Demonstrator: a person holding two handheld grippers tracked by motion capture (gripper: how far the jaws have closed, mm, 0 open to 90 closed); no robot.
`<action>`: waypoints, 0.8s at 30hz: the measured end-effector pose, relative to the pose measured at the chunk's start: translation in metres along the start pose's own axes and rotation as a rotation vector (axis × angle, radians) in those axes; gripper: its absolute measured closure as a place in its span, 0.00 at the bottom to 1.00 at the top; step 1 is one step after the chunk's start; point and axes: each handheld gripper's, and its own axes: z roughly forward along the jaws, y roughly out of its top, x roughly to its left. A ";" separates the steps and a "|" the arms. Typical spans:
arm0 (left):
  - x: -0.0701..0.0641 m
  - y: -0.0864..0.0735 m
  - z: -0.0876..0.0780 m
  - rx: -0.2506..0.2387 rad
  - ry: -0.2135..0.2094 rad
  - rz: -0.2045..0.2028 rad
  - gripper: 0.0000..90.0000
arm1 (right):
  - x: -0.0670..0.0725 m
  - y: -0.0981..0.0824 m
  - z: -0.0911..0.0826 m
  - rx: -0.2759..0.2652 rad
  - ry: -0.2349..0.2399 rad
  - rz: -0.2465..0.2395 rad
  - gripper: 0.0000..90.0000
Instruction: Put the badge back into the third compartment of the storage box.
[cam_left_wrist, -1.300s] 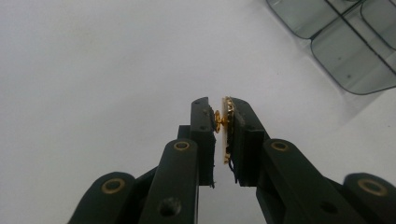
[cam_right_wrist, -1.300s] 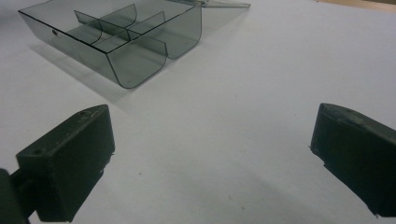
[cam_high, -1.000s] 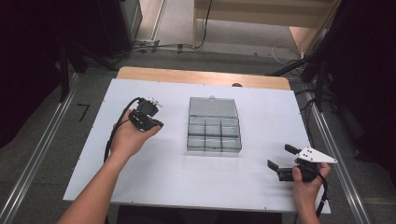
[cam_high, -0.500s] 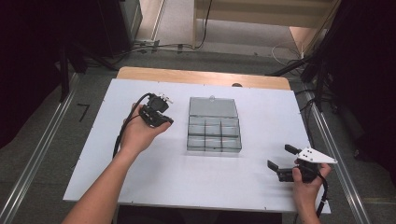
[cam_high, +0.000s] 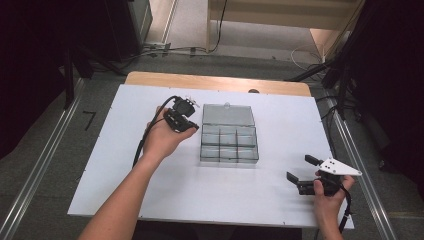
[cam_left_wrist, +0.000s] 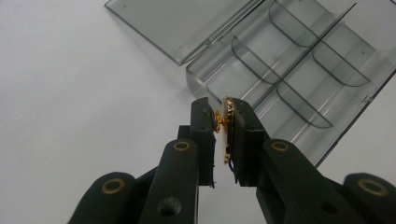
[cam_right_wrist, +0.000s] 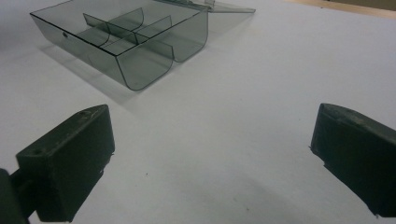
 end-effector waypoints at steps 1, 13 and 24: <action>-0.002 0.003 0.001 -0.001 -0.002 0.002 0.91 | 0.000 0.000 0.000 0.000 0.000 0.000 0.00; -0.017 0.028 0.009 0.002 -0.022 0.042 0.91 | -0.001 0.000 0.001 -0.001 0.007 0.001 0.00; -0.022 0.035 0.015 -0.004 -0.027 0.055 0.91 | -0.001 0.001 0.002 0.007 0.006 -0.001 0.00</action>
